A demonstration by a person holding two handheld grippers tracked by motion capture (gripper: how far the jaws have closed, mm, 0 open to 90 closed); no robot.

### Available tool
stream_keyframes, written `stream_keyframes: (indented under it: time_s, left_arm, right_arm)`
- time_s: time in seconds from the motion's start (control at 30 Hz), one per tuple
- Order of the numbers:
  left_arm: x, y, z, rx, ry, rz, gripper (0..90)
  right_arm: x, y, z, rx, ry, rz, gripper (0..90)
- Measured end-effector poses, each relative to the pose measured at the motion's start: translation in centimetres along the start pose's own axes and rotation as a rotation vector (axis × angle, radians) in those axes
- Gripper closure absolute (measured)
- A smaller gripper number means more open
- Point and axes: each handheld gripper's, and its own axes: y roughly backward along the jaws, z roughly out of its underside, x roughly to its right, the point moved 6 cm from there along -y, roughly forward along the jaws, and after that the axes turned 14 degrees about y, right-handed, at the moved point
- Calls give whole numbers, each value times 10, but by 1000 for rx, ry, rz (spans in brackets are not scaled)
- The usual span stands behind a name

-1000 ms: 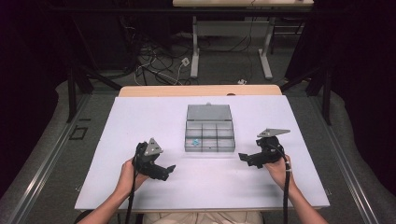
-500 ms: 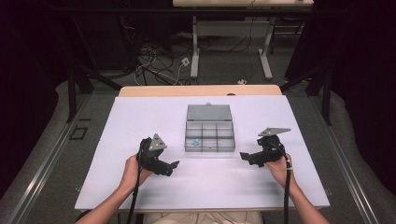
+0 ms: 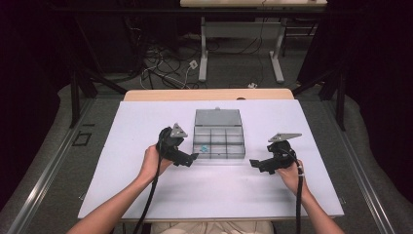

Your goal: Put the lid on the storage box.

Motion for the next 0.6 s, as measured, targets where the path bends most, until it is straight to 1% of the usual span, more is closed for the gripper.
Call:
stream_keyframes:
  time_s: [0.07,0.2,0.27,0.3,0.37,0.43,0.47,0.5,0.6]
  left_arm:
    - [2,-5,-7,-5,1,8,0]
    - [8,-12,-20,-17,-19,10,0]
    - [9,-14,-26,-29,-28,5,0]
    - [10,-16,-29,-31,-24,6,0]
    - [10,-19,-35,-34,-20,4,6]
    - [9,-22,-40,-41,-12,2,27]
    - [10,-24,-43,-41,-4,8,39]
    - [9,-25,-46,-42,2,7,53]
    - [10,-29,-53,-43,8,4,122]
  right_arm:
    - [1,0,0,5,-6,-2,0]
    - [2,-1,1,3,-6,-3,0]
    - [2,0,1,3,-4,-7,0]
    - [2,0,1,3,-3,-2,0]
    - [1,0,0,6,-8,-7,0]
    - [1,0,0,4,-8,-7,0]
    - [1,0,0,3,-5,-6,0]
    - [1,0,0,5,-7,-8,0]
    - [3,0,-1,12,11,2,0]
